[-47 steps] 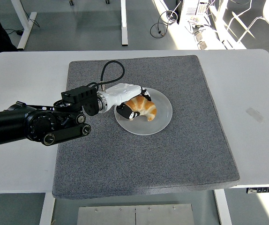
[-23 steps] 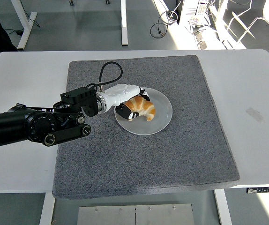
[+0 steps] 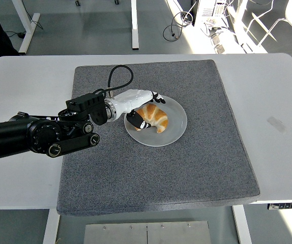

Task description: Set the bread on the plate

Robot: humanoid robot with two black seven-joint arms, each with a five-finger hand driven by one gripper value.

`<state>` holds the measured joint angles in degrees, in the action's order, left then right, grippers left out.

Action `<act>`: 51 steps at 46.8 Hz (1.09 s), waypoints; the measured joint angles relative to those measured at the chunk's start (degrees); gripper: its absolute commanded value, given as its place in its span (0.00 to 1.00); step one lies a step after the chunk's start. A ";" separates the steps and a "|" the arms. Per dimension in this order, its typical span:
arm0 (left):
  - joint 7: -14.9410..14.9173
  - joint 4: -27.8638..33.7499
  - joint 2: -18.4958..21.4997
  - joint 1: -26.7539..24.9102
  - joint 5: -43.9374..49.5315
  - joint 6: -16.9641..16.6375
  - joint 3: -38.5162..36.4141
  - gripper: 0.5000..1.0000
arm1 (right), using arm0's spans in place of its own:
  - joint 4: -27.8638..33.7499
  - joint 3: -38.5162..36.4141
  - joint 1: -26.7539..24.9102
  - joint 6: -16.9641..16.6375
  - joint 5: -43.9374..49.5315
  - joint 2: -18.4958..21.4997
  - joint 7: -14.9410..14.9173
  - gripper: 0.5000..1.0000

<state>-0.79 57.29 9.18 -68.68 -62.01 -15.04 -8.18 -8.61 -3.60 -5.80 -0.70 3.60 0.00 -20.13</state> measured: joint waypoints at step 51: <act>24.14 -10.89 -0.10 13.07 48.56 -11.81 37.77 0.65 | 0.00 0.00 0.00 0.00 0.00 0.00 0.00 1.00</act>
<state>23.35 46.40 9.08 -55.60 -13.45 -26.85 29.59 -8.61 -3.60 -5.80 -0.71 3.60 0.00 -20.13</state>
